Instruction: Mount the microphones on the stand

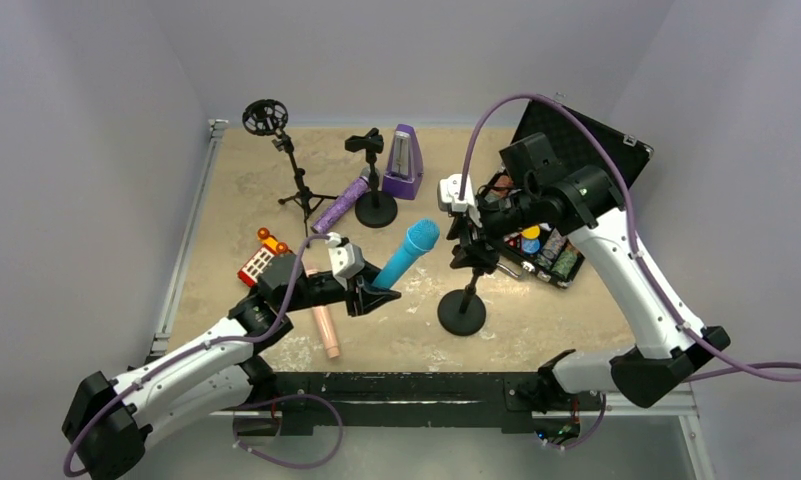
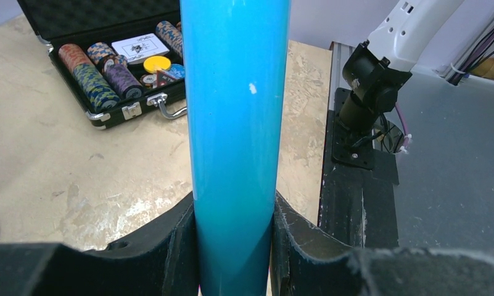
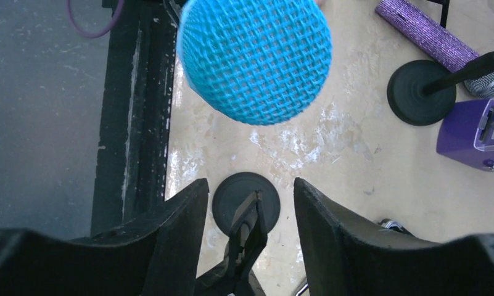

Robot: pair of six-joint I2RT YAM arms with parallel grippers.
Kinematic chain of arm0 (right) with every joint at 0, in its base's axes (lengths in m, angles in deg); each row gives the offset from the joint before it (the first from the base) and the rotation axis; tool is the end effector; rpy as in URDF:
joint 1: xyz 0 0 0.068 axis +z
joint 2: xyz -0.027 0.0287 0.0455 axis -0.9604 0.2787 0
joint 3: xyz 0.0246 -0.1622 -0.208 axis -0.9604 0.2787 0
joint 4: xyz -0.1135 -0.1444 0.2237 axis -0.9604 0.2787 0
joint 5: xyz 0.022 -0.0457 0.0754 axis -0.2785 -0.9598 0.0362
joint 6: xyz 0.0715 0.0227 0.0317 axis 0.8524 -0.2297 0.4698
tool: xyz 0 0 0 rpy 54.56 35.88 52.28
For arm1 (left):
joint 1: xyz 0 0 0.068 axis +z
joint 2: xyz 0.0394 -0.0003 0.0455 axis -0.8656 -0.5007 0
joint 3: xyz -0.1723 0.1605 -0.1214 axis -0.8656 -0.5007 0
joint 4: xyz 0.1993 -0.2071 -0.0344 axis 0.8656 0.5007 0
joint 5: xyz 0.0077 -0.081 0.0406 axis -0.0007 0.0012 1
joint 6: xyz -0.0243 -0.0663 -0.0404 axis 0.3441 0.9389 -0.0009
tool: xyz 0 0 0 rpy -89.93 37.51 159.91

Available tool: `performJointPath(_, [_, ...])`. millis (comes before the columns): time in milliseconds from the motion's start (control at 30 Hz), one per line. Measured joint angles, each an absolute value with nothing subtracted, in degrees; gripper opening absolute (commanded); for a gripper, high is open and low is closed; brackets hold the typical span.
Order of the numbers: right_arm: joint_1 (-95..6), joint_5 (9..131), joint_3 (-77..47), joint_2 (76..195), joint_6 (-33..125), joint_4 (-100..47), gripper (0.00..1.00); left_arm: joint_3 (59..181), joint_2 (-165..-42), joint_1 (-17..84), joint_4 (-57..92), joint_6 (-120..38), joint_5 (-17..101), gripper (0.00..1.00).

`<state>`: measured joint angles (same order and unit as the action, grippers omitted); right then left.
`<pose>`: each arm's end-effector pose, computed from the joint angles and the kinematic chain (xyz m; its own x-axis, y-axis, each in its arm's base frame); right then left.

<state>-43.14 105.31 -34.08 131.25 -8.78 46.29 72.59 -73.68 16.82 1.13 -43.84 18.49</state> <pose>0.2126 0.1825 0.4003 0.0500 -0.5989 -0.7993 -0.9987 -0.0271 -0.0423 0.1590 -0.1997 0.2508 -0.1731 -0.0144 -0.9848 0.9496 0.2629 -0.1707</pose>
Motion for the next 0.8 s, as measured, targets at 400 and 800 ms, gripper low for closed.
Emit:
performJointPath(400, [-53.92,113.16,-28.71,116.56,-6.77,42.29,0.82,74.50,-78.94,15.71,-7.44,-43.27,17.24,0.00])
performJointPath(800, [-57.30,113.48,-14.50,109.65,-4.62,34.88,0.82,79.85,-91.55,14.42,-15.42,-42.25,16.06,0.00])
